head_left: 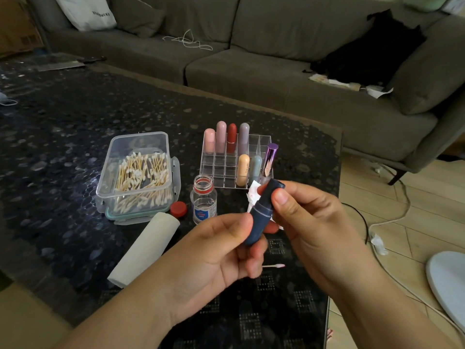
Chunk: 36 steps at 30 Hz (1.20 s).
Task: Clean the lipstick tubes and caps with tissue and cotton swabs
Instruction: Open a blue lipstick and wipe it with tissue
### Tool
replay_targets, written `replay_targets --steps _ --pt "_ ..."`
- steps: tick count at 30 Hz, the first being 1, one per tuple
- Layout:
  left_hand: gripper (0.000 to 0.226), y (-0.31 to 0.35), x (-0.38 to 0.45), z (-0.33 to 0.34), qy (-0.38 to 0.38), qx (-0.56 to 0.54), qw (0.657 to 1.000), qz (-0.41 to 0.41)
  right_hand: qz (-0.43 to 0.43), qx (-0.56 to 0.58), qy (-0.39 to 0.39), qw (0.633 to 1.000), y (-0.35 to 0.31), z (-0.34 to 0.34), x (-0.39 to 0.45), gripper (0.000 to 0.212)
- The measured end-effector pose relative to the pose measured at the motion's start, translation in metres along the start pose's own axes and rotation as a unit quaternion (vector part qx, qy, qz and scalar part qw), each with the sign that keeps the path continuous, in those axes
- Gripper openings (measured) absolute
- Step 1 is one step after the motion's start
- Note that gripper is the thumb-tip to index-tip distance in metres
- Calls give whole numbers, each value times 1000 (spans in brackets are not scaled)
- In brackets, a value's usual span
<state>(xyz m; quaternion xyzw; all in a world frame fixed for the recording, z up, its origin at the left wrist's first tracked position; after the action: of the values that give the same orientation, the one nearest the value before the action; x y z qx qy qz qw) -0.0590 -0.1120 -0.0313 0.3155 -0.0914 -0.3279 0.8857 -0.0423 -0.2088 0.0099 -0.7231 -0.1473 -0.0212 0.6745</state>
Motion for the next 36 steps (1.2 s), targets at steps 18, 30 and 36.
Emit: replay_targets --steps 18,30,36 --pt "17 19 -5 -7 118 181 966 145 19 1 11 1000 6 5 0 27" --pt "50 10 -2 -8 121 156 976 96 22 -85 36 995 2 -6 0 23" --pt "14 17 -5 -6 131 183 965 137 32 -54 27 998 2 1 -1 23"
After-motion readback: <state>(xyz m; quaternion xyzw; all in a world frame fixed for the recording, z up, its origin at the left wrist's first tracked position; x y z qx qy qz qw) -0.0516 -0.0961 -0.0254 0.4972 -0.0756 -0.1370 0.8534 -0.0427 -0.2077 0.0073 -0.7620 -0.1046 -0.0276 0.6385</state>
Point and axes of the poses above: each hand's wrist, its own x-axis towards the middle knuckle, its own z-axis out of the palm, y = z × x, the point moved 8 cm from there along x, towards the middle knuckle, and after that the axes turned 15 degrees about -x, right-handed, at the moved point
